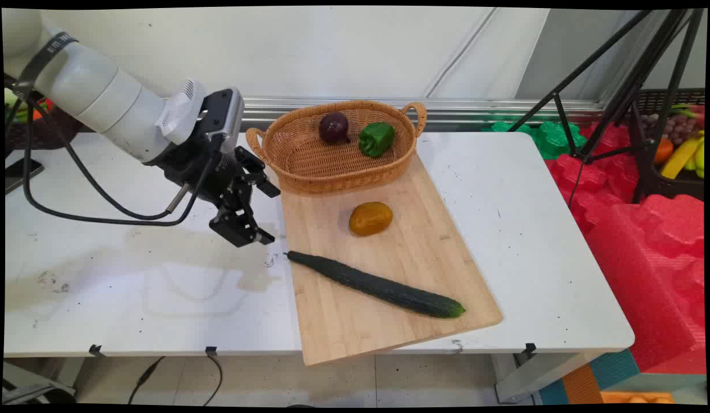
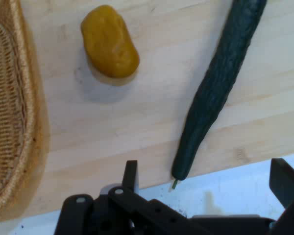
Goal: Pick up the cucumber from the cutting board
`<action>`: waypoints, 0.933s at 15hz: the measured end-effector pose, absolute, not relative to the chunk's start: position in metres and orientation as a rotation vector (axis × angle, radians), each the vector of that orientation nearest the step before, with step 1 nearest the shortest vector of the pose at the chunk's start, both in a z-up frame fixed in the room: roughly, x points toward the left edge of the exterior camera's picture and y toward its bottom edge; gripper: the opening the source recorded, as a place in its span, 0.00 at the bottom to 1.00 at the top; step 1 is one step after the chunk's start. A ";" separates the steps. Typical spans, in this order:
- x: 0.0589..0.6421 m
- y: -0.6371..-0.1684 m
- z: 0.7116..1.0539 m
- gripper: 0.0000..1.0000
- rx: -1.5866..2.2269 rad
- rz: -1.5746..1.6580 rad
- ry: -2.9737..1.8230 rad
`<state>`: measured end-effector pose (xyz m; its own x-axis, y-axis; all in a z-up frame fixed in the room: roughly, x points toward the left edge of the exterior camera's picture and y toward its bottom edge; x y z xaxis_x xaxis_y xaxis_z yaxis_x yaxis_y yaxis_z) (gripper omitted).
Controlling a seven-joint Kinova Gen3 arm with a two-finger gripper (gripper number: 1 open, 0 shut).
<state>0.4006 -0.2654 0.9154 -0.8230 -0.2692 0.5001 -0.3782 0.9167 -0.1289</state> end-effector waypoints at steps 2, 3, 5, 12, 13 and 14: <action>0.398 -0.265 0.916 1.00 0.440 0.302 -2.597; 0.395 -0.264 0.917 1.00 0.419 0.302 -2.601; 0.389 -0.263 0.919 1.00 0.382 0.301 -2.608; 0.355 -0.264 0.922 1.00 0.301 0.295 -2.619; 0.348 -0.266 0.921 1.00 0.296 0.297 -2.619; 0.342 -0.267 0.920 1.00 0.293 0.296 -2.619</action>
<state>0.3425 -0.2672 0.9200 -0.8597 -0.1533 0.4873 -0.2581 0.9536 -0.1553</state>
